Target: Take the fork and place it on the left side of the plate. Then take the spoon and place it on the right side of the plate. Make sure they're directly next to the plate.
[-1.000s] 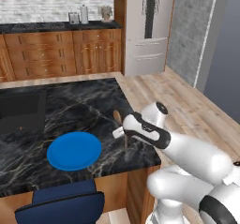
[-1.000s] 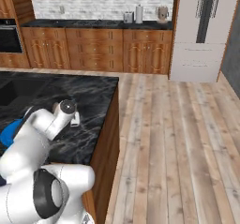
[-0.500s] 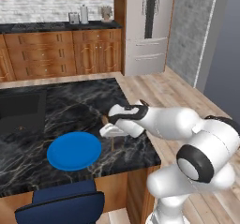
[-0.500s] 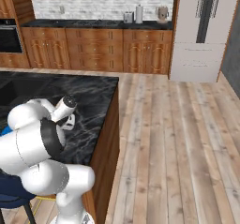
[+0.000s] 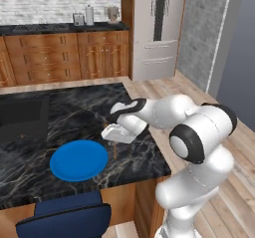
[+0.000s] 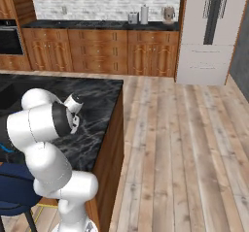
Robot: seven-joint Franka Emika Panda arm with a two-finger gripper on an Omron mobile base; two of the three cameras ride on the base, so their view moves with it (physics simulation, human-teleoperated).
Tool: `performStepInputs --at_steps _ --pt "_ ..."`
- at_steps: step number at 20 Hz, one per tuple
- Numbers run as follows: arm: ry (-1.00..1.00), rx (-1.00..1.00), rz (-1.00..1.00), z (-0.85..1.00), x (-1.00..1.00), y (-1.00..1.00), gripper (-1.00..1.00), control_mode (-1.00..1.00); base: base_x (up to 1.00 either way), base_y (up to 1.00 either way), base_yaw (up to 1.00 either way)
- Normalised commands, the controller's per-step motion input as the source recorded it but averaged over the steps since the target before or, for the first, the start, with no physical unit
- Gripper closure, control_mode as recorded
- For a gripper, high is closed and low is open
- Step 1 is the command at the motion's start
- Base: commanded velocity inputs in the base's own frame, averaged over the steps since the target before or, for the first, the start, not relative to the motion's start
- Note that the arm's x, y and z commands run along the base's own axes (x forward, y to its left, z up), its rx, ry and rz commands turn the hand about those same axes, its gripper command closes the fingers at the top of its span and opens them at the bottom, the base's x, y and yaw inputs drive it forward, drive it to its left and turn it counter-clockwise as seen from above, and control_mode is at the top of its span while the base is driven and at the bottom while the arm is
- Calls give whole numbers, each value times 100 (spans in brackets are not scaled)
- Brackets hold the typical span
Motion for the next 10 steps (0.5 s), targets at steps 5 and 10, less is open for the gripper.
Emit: performStepInputs --at_steps 5,10 --pt "0 1 0 -40 5 0 100 -100 0 0 0" --pt "5 2 0 -42 6 0 100 -100 0 0 0"
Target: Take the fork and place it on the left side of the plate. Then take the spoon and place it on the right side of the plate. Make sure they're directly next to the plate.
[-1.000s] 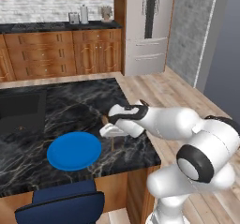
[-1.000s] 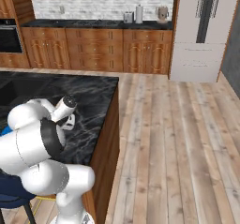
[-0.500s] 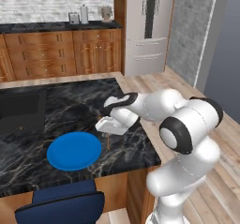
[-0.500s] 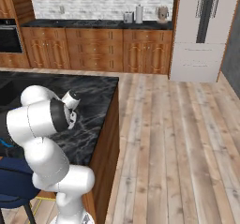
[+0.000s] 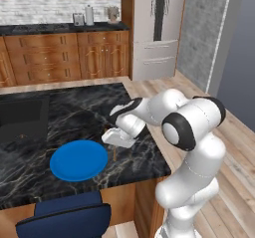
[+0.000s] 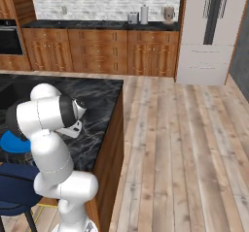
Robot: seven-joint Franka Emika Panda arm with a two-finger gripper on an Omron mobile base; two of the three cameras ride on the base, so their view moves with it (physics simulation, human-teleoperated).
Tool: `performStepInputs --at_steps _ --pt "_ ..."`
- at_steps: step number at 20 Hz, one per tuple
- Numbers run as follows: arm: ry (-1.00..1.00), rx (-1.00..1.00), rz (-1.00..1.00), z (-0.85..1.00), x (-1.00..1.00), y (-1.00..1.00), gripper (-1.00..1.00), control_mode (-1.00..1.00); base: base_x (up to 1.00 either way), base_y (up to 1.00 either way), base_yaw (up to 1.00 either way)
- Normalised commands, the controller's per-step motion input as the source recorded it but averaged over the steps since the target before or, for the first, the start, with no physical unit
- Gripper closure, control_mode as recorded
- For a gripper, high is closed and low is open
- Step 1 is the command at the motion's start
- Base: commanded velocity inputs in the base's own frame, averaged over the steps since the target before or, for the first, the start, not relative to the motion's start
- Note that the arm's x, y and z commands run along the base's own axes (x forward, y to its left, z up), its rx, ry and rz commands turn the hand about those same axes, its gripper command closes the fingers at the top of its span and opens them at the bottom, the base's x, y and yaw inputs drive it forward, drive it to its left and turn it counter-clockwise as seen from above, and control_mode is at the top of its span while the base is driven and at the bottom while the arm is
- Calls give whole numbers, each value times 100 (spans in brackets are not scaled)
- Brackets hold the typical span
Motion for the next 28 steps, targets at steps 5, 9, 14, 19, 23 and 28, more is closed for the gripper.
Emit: performStepInputs --at_steps 5,9,14,19,23,28 --pt "3 3 0 -32 6 0 100 -100 0 0 0" --pt "1 3 0 -26 2 0 100 -100 0 0 0" --pt "0 0 0 -28 0 0 100 -100 0 0 0" --pt "0 0 0 -25 -2 1 -100 -100 0 0 0" --pt "0 1 0 -4 -8 0 -100 -100 0 0 0" --pt "-1 7 0 0 -17 -2 -100 -100 0 0 0"
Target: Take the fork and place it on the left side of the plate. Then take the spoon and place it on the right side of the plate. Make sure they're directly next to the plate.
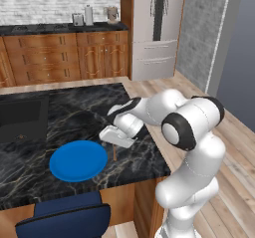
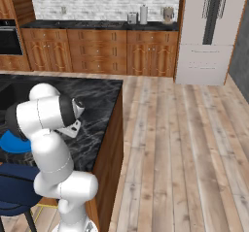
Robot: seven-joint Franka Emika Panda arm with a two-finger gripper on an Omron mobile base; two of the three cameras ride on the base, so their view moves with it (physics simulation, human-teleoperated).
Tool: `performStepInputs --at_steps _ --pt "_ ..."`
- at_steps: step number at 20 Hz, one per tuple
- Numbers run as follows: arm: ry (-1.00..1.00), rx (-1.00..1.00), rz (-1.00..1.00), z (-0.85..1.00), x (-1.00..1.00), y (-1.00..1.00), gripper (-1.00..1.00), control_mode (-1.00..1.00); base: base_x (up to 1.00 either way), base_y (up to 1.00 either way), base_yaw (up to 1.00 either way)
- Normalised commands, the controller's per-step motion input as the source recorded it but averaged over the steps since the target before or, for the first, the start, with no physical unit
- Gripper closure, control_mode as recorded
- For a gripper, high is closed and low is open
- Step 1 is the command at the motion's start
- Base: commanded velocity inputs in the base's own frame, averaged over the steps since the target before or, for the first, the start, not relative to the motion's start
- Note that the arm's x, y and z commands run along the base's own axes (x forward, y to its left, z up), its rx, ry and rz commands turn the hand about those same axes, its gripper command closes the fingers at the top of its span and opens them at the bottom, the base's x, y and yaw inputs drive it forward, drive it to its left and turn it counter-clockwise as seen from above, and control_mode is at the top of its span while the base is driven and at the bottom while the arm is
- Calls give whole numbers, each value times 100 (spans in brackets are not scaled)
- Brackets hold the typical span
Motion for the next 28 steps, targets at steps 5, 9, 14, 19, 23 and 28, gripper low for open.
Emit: performStepInputs --at_steps 5,9,14,19,23,28 --pt "-6 12 0 10 -30 -8 -100 -100 0 0 0" --pt "-7 11 0 43 -49 -14 -100 -100 0 0 0" --pt "-2 1 -4 65 -52 -6 -100 -100 0 0 0" --pt "0 0 -10 93 -47 -10 -100 -100 0 0 0" --pt "2 -7 -15 97 -52 -20 -100 -100 0 0 0" --pt "9 -20 -22 72 -70 -50 -100 -100 0 0 0"
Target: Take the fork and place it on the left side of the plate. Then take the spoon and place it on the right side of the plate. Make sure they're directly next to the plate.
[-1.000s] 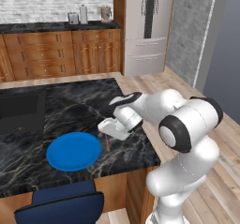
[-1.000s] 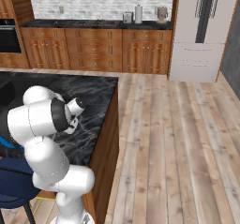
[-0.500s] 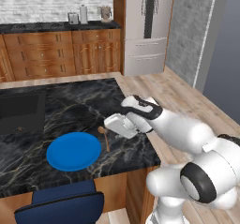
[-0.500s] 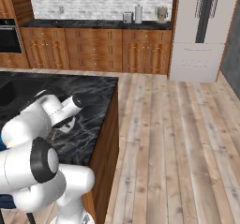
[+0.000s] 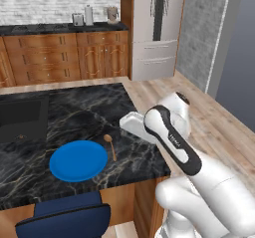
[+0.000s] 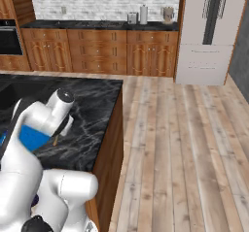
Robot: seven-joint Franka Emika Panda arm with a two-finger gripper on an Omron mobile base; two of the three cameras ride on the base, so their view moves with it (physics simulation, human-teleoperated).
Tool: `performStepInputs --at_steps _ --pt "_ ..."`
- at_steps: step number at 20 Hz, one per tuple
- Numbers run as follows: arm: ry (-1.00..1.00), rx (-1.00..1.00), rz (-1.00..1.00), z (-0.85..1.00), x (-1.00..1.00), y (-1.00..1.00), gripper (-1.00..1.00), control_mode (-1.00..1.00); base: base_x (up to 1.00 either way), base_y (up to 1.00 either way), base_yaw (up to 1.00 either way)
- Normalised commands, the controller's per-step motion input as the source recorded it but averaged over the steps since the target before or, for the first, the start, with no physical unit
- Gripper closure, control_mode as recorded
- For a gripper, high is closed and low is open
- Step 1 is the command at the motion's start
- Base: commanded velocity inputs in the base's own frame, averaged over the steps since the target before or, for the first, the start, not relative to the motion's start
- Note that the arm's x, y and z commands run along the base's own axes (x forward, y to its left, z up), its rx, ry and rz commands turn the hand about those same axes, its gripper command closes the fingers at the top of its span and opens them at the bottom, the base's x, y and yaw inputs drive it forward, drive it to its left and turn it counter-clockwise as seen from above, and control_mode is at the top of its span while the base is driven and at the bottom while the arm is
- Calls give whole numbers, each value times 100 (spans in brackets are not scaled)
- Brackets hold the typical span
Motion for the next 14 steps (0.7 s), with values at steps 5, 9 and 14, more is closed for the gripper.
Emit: performStepInputs --at_steps 5,9,14 --pt "12 -24 -28 57 -94 -79 -100 -100 0 0 0" --pt "7 -23 -28 43 -100 -84 -100 -100 0 0 0" --pt "1 -14 -20 7 -65 -48 -100 -100 0 0 0"
